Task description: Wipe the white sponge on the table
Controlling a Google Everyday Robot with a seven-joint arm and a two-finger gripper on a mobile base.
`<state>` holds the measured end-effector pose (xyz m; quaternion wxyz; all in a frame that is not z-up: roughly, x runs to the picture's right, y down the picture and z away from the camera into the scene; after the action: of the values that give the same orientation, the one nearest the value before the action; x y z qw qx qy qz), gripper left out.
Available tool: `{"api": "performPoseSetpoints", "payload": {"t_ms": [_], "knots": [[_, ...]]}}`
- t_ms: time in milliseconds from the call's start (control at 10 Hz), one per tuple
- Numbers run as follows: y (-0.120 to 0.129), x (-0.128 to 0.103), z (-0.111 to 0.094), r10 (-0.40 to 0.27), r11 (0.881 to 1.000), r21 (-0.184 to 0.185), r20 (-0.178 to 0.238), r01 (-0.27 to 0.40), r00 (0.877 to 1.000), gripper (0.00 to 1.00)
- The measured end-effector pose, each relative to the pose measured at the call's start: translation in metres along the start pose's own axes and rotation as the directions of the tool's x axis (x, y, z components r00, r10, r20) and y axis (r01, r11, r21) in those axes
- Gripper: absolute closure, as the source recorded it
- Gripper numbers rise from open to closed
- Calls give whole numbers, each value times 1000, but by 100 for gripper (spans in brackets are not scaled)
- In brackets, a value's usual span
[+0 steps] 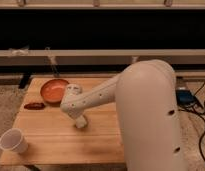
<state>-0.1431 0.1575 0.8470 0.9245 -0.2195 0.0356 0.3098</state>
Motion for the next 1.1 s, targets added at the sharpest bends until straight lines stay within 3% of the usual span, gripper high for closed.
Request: {"api": "performPoseSetpoints", "payload": {"t_ms": [600, 900, 1100], "knots": [[8, -27, 10, -63, 998, 16, 47, 62, 997, 100], [25, -40, 12, -115, 993, 9, 57, 115, 992, 100], [50, -51, 17, -173, 985, -2, 59, 174, 983, 100]]}}
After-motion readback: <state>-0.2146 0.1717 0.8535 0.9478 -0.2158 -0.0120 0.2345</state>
